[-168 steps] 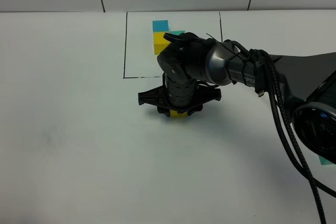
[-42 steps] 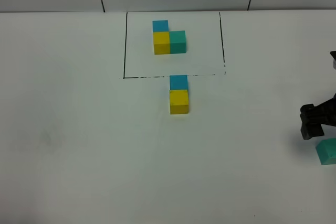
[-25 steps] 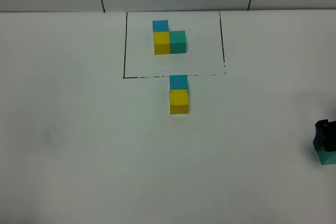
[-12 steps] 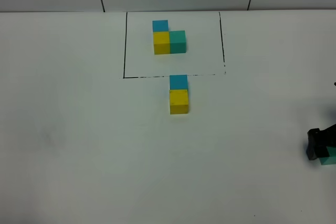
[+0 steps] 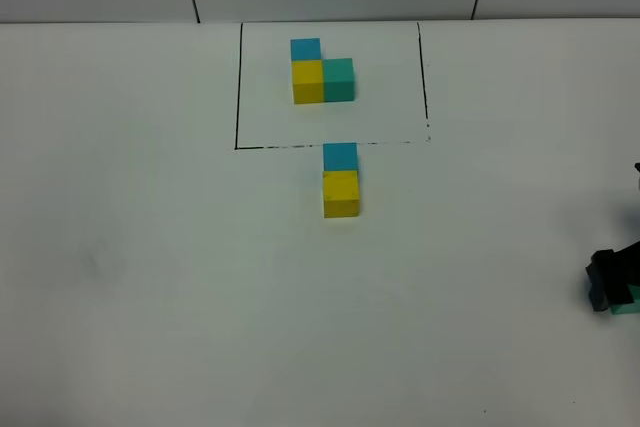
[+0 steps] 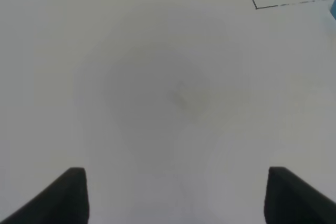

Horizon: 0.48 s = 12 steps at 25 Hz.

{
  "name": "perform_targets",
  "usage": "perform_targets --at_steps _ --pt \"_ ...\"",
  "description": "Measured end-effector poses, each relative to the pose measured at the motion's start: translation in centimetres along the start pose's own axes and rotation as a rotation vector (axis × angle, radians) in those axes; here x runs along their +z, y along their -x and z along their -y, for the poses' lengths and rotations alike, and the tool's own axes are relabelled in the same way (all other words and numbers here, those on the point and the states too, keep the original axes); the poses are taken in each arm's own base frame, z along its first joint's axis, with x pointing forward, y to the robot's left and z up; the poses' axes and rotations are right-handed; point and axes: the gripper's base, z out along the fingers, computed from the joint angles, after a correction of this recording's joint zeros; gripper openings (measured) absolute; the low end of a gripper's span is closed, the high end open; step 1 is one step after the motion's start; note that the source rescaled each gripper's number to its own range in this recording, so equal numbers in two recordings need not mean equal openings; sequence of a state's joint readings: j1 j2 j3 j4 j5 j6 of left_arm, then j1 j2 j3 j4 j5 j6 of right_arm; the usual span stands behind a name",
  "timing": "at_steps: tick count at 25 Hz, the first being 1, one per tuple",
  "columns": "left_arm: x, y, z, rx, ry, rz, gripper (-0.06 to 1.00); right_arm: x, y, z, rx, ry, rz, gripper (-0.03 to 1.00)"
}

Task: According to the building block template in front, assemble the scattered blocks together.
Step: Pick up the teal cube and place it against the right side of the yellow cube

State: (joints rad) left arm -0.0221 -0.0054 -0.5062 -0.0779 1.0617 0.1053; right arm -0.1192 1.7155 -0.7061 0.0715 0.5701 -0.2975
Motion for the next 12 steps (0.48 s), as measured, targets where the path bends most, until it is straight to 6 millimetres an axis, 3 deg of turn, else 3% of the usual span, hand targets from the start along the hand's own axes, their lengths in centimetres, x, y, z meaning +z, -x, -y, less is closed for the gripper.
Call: perform_targets --at_steps 5,7,9,12 --pt "0.0 0.0 0.0 0.0 0.0 0.0 0.58 0.0 -0.22 -0.04 -0.004 0.004 -0.024 0.51" --pt "0.0 0.0 0.0 0.0 0.0 0.0 0.58 0.0 -0.17 -0.02 -0.006 0.002 -0.019 0.33" --pt "0.0 0.0 0.0 0.0 0.0 0.0 0.58 0.0 -0.05 0.03 -0.008 -0.003 -0.006 0.03" --pt "0.0 0.0 0.0 0.0 0.0 0.0 0.58 -0.01 0.03 0.06 -0.007 -0.006 0.002 0.02"
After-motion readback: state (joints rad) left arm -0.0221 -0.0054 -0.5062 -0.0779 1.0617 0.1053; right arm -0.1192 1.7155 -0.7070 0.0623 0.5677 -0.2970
